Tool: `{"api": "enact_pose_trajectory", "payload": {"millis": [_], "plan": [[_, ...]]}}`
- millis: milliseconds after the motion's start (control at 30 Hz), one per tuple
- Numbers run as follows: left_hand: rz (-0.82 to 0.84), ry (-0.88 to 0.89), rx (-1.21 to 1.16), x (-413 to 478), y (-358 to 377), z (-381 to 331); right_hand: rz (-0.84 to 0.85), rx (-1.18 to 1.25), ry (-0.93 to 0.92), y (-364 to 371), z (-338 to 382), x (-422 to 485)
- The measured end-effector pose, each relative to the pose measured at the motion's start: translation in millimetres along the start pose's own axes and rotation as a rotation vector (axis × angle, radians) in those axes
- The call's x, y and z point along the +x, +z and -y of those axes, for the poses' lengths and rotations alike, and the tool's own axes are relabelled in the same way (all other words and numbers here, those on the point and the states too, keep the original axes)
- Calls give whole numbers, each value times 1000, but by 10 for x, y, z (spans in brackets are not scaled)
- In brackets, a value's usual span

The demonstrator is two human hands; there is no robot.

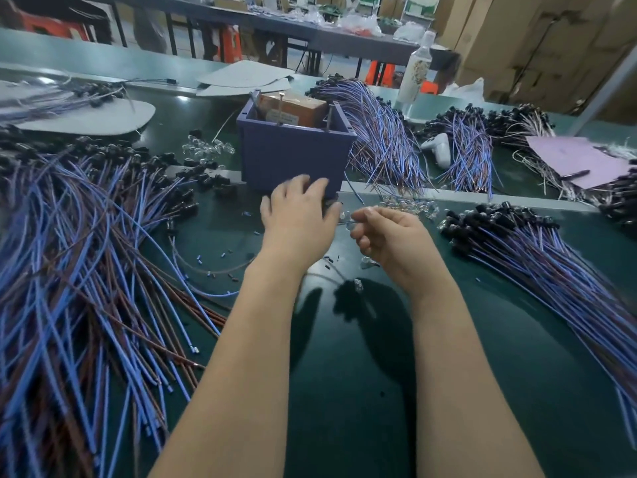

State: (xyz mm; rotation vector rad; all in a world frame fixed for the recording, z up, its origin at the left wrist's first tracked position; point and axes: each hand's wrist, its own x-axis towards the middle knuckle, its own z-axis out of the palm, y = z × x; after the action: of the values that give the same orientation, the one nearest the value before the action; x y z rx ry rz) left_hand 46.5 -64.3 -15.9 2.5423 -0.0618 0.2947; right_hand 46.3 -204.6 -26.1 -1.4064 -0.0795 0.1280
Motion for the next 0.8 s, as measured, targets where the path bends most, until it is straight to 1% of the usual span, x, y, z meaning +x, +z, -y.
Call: {"api": "enact_pose_trajectory", "payload": {"millis": [33, 100, 167, 233, 300, 433, 567, 700, 800], "plan": [[3, 69, 17, 1, 22, -2, 24, 43, 10, 0, 5, -4], [74, 156, -135, -24, 61, -13, 29, 118, 11, 6, 16, -5], [150, 146, -310, -65, 85, -14, -52, 143, -2, 13, 12, 6], [156, 133, -386, -74, 106, -1, -160, 138, -19, 11, -14, 22], [122, 118, -413, -70, 110, 9, -231, 145, -22, 5, -37, 31], [105, 84, -447, -77, 104, 19, -223, 177, -12, -14, -83, 44], [163, 72, -474, -85, 76, 12, -328, -23, -137, -23, -149, 96], [220, 68, -478, -83, 60, 5, -388, -47, -181, 5, -202, 148], [240, 66, -442, -81, 26, 52, -526, -89, -168, -35, -205, 158]]}}
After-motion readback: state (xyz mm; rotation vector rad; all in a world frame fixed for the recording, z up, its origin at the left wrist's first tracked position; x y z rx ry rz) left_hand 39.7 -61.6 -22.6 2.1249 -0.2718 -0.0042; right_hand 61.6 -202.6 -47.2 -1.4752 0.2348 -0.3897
